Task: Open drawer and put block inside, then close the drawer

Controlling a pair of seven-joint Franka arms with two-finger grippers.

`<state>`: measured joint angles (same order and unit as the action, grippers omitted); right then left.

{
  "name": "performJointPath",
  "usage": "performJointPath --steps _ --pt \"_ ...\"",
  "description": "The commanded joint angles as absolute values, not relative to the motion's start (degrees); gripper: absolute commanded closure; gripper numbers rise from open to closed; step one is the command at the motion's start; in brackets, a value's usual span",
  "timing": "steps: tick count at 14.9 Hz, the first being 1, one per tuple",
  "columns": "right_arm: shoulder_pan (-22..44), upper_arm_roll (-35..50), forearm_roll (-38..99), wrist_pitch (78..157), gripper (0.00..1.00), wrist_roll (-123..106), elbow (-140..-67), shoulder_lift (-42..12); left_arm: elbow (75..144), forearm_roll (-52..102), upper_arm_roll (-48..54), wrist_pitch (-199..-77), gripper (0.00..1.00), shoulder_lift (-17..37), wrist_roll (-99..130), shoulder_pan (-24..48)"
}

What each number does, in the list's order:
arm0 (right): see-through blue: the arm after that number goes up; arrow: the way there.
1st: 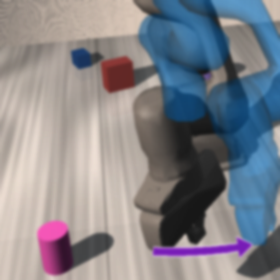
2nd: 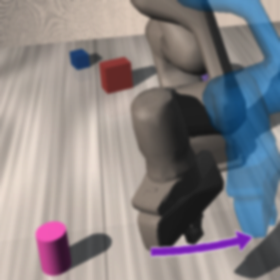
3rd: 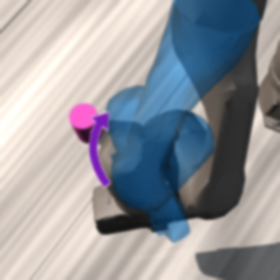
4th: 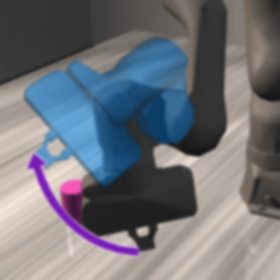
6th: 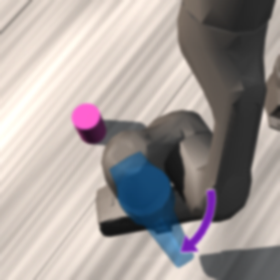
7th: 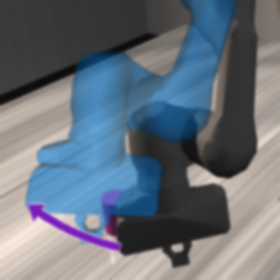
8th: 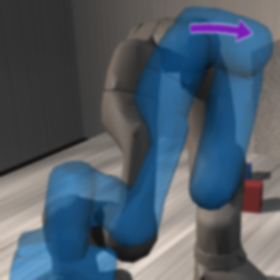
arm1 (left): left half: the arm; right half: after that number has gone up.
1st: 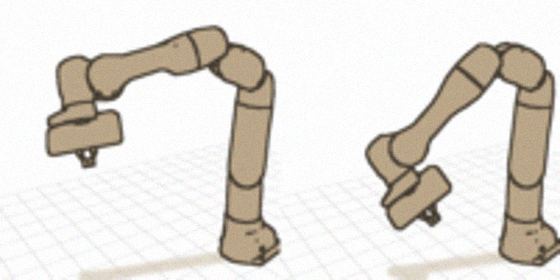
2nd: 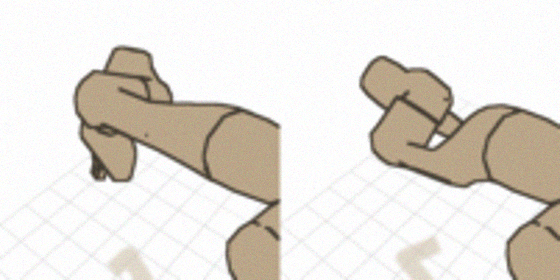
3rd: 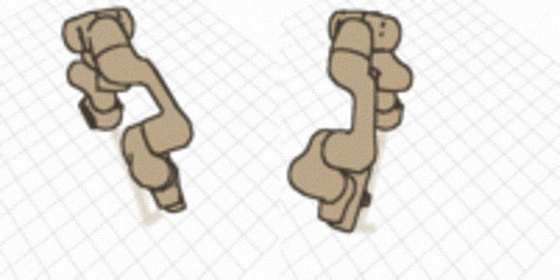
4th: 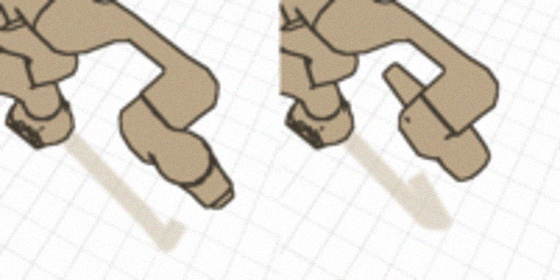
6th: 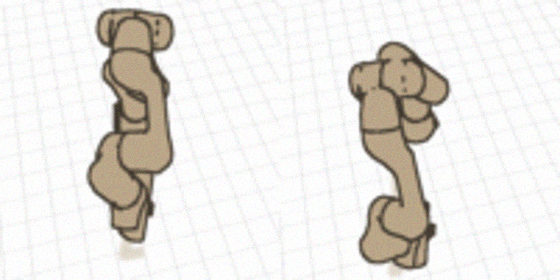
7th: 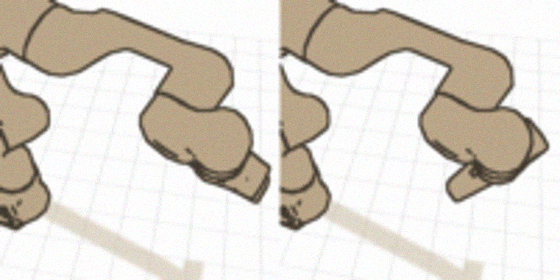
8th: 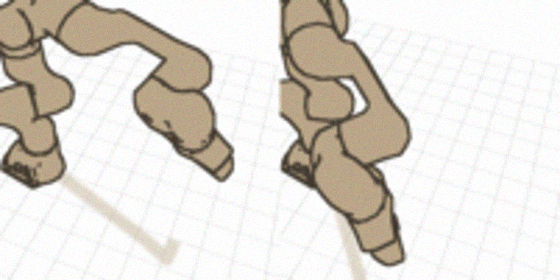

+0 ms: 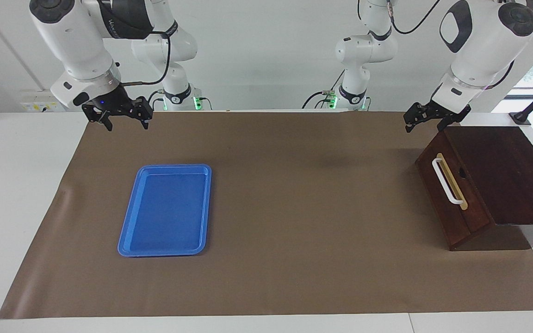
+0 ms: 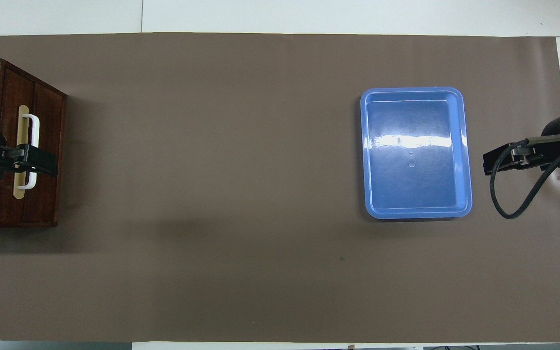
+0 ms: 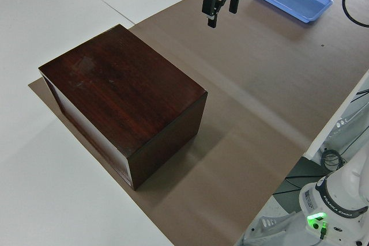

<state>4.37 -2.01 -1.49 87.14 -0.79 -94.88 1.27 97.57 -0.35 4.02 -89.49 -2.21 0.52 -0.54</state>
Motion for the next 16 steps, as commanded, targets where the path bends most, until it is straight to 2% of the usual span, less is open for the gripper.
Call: performJointPath --steps 1,16 --pt "3.6 -1.6 -1.3 86.4 0.0 -2.3 -95.5 2.0 99.0 1.9 3.5 -90.6 0.0 -3.3 -0.4 -0.5" --pt "3.6 -1.6 -1.3 86.4 0.0 -2.3 -95.5 2.0 98.1 3.3 3.4 -92.8 0.0 -3.1 -0.5 -0.4"
